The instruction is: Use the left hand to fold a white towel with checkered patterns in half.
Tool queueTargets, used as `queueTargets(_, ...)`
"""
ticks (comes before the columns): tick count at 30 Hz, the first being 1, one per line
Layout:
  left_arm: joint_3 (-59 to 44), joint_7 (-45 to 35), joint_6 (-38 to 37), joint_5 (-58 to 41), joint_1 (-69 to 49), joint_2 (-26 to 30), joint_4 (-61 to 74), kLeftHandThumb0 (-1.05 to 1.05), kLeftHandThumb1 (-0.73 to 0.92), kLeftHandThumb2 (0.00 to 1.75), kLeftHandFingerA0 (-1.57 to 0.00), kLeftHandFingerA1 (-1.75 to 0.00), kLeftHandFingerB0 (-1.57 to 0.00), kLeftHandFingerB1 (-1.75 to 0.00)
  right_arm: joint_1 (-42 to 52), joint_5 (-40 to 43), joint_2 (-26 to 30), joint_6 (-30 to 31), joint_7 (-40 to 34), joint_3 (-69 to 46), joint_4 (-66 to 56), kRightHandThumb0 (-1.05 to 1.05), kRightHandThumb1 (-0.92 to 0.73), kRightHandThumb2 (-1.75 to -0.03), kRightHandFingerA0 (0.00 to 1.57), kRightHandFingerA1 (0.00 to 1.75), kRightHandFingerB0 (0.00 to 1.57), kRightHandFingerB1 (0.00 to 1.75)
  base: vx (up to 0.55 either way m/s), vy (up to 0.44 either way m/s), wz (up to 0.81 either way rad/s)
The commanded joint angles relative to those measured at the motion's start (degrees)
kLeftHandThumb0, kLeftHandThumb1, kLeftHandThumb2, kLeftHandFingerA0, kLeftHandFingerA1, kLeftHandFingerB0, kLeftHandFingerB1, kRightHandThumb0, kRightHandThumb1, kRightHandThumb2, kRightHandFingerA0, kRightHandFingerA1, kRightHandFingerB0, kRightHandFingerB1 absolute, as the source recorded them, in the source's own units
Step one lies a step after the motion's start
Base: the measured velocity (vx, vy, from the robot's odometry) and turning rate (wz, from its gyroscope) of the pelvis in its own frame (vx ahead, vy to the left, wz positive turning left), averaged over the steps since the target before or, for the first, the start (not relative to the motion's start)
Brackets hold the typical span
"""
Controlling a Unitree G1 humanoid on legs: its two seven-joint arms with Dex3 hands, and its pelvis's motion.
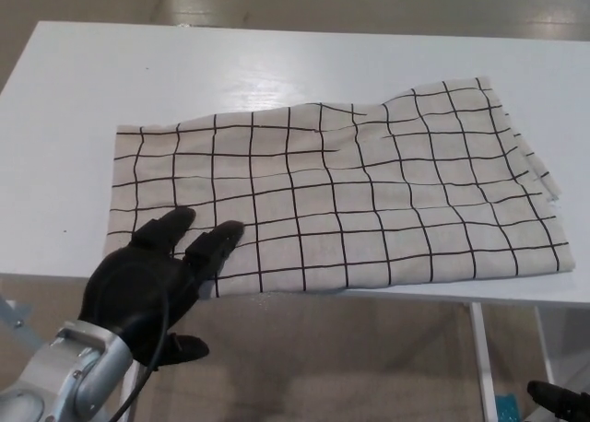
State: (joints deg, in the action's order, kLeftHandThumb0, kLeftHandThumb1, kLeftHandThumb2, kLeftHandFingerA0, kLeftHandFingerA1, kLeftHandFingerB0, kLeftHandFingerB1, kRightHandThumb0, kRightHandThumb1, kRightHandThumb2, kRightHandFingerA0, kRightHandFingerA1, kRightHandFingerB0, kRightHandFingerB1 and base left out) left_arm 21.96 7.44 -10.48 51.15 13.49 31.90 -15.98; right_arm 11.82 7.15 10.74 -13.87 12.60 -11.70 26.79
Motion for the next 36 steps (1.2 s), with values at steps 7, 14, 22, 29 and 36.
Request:
queueTargets(7, 0.4, 6.0, -1.2, 1.1, 2.7, -0.1, -6.1, -0.67, 0.49, 0.55, 0.00, -0.18, -0.03, -0.25, 0.3, -0.6, 0.3, -0.5, -0.6, 0.0, 0.3, -0.62, -0.60, -0.59, 0.46, 0.39, 0.57, 0.42, 0.00, 0.000, 0.00)
queueTargets(14, 0.4, 6.2, -1.6, 0.4, 5.4, 0.0, -9.7, -0.61, 0.38, 0.78, 0.00, -0.16, -0.02, -0.22, 0.7, -0.4, 0.1, -0.4, -0.6, 0.1, 0.1, -0.61, -0.60, -0.59, 0.45, 0.39, 0.57, 0.42, 0.00, 0.000, 0.00)
queueTargets(22, 2.5, 11.8, -0.8, 3.5, 9.4, -0.4, -13.9, -0.64, 0.45, 0.60, -0.08, -0.23, -0.12, -0.25, 0.6, -1.1, 0.4, -1.0, -0.9, 0.4, 0.3, -0.62, -0.60, -0.59, 0.46, 0.39, 0.56, 0.41, 0.00, 0.000, 0.00)
queueTargets(29, 4.3, 13.3, 0.0, 4.4, 11.6, -1.0, -16.5, -0.67, 0.43, 0.72, -0.07, -0.29, -0.11, -0.33, 0.7, -0.6, 0.2, -0.7, -0.9, 0.3, 0.0, -0.62, -0.60, -0.59, 0.46, 0.39, 0.56, 0.41, 0.00, 0.000, 0.00)
queueTargets(36, 5.3, 22.6, -1.3, 5.5, 14.8, -2.6, -20.9, -0.27, 0.56, 0.58, -0.80, -1.64, -0.80, -1.51, 0.6, -0.2, 0.0, -1.1, -0.6, 0.2, 0.1, -0.62, -0.60, -0.59, 0.46, 0.39, 0.57, 0.41, 0.00, 0.000, 0.00)
